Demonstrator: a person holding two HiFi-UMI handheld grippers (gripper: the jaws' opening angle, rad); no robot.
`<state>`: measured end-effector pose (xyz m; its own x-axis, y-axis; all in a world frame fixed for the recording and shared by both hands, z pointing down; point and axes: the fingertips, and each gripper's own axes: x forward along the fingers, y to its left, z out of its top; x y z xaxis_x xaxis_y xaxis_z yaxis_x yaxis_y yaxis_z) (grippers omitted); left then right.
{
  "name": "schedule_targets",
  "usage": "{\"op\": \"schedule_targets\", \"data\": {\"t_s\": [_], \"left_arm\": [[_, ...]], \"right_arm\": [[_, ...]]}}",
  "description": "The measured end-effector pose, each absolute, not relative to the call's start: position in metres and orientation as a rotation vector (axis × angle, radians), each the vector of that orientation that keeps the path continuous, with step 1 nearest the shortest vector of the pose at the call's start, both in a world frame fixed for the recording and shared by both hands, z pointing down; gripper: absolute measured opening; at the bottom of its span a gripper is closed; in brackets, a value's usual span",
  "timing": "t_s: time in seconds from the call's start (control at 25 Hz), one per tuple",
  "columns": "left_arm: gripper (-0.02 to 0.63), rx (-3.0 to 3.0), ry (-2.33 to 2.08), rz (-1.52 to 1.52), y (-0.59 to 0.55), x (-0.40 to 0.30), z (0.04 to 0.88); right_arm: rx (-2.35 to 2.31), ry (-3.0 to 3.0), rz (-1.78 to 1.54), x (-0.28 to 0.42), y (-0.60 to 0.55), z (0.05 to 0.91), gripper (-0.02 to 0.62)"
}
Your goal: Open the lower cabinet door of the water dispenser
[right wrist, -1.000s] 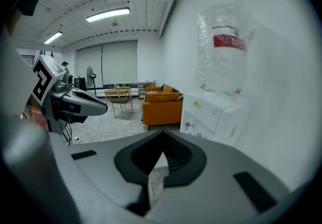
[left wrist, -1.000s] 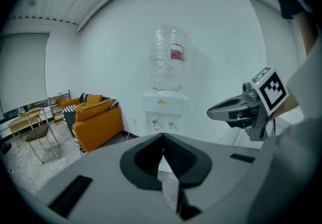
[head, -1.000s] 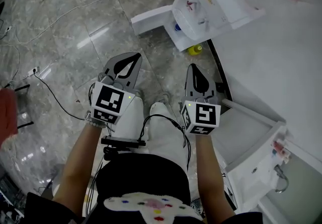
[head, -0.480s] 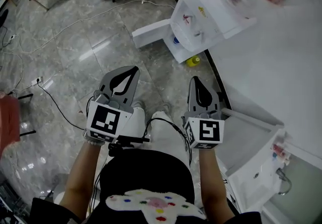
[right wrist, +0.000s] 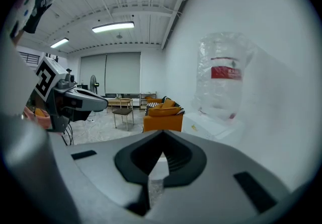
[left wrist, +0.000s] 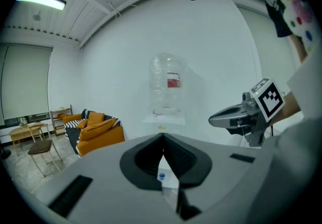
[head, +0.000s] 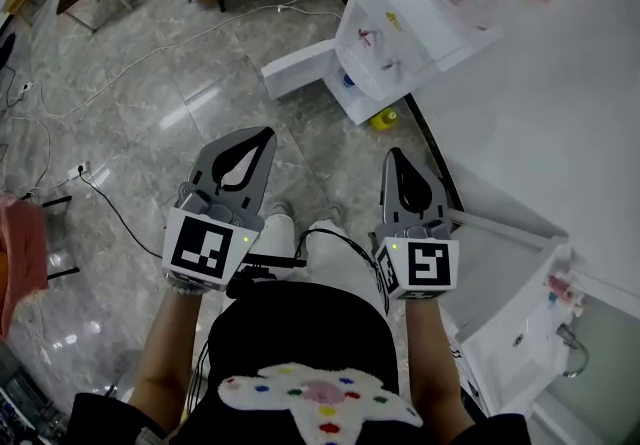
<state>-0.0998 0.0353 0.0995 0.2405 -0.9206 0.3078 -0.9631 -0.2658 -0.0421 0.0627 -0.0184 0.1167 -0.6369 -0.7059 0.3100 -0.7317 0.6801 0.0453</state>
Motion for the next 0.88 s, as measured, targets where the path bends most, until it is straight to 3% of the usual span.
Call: {"op": "schedule_targets", "data": {"t_s": [0.88], "left_arm": [[0.012,2.430,-1.794,0.335,0.046,-0.080,0.058]], "right_arm": [[1.138,-2.633,0.034,0.074,-0.011,0.070,0.005]]}}
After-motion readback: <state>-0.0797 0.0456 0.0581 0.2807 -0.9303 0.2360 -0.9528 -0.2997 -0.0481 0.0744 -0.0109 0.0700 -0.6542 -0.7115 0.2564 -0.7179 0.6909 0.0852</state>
